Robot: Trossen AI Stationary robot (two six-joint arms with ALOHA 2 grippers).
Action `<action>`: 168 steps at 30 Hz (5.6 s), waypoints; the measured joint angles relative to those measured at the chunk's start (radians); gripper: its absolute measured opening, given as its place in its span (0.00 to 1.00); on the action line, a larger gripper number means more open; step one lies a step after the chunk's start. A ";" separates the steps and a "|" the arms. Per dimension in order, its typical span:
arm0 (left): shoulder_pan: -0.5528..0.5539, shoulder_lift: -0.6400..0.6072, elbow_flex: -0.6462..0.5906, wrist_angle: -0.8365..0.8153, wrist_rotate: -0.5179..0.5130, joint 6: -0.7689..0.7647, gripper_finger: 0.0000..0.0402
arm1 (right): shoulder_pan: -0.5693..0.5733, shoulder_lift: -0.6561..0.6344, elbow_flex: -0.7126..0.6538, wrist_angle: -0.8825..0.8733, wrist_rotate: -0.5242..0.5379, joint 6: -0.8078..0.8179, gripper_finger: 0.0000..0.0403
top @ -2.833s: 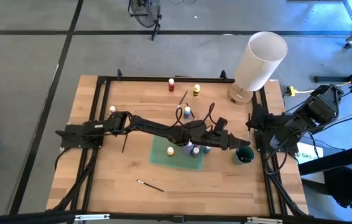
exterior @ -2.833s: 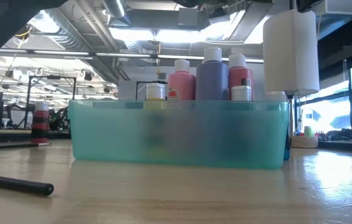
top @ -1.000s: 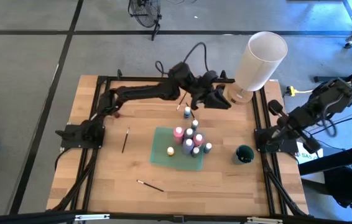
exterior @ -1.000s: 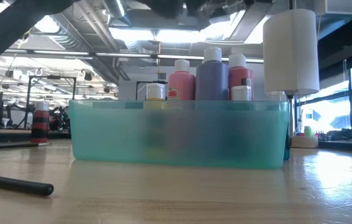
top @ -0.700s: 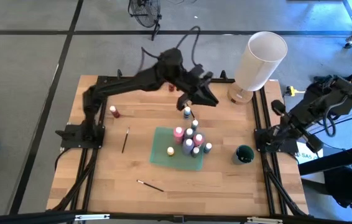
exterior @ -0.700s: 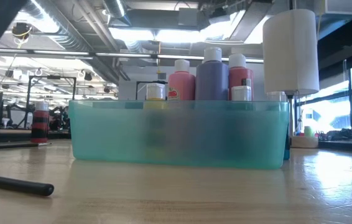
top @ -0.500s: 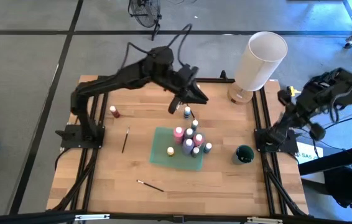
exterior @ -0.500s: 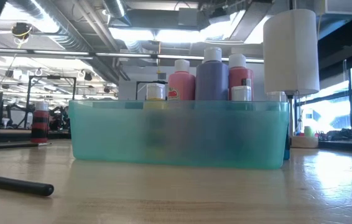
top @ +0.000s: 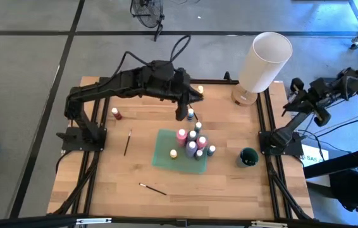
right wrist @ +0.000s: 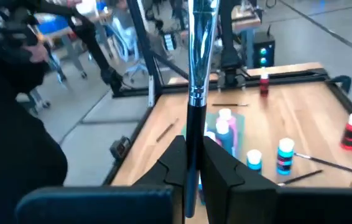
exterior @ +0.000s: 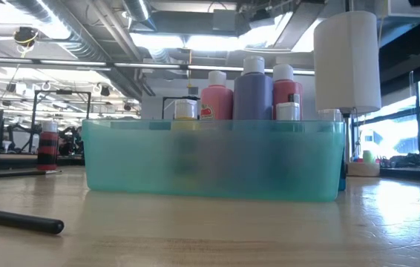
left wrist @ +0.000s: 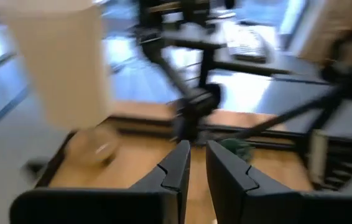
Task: Pick & Place Paint Supplies
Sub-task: Put the black eyeshadow brush into the green cup
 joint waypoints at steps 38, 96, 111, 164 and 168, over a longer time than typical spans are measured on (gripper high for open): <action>-0.020 -0.053 0.000 -0.216 -0.198 -0.003 0.08 | -0.409 -0.298 -0.858 0.687 -0.544 0.150 0.06; -0.418 0.337 -0.001 0.687 -0.790 0.069 0.08 | -0.572 -0.292 -0.605 0.189 -0.827 -0.313 0.06; -0.462 0.327 0.000 0.675 -0.780 0.118 0.08 | -0.684 -0.295 -0.726 0.429 -0.833 -0.137 0.06; -0.470 0.304 0.000 0.645 -0.751 0.181 0.08 | -0.375 -0.298 -1.022 0.817 -0.507 0.062 0.06; -0.470 0.304 0.000 0.639 -0.751 0.175 0.08 | -0.290 -0.298 -1.091 0.897 -0.436 0.065 0.06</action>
